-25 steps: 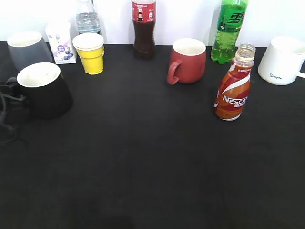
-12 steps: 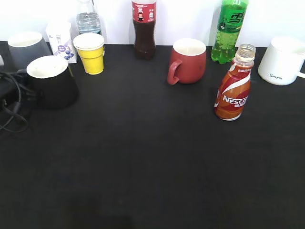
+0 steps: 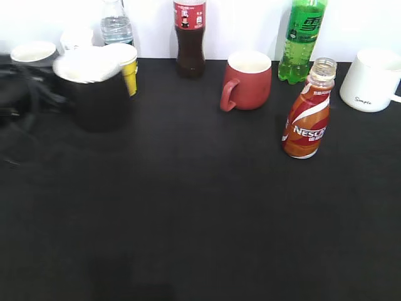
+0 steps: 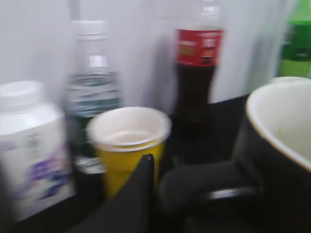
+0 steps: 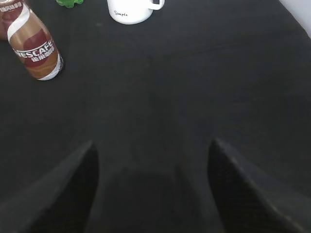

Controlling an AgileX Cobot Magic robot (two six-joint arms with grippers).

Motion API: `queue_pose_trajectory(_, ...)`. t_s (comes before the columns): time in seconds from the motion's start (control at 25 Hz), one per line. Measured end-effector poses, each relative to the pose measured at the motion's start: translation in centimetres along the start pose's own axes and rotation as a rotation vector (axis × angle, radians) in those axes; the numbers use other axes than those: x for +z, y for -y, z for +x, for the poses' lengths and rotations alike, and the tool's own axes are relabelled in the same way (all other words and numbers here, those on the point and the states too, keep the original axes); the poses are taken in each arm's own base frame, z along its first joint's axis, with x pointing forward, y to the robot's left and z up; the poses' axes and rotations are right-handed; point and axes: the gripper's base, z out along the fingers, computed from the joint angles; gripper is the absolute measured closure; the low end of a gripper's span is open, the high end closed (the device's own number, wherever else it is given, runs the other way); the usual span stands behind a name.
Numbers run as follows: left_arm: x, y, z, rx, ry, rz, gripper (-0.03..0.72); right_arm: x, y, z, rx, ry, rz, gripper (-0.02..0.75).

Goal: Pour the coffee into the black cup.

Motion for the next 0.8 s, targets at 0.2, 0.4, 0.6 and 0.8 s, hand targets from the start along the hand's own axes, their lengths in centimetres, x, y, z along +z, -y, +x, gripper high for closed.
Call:
queue_pose_trajectory(0.2,0.9,2.4,-0.1,0.004,0.0,0.078,0.63,0.0,0.0,-0.1,0.0,0.004,-0.001,0.189)
queue_pose_trajectory(0.4,0.9,2.4,-0.1,0.0,-0.001,0.078,0.63,5.0,-1.3,-5.4,0.019,0.05,-0.049,0.189)
queue_pose_trajectory(0.6,0.9,2.4,-0.1,-0.001,-0.001,0.078,0.631,11.3,-1.9,-6.2,-0.055,0.316,-0.083,0.189)
queue_pose_trajectory(0.8,0.9,2.4,-0.1,-0.001,-0.001,0.078,0.631,16.6,-2.5,-1.3,-0.216,0.343,-0.16,0.189)
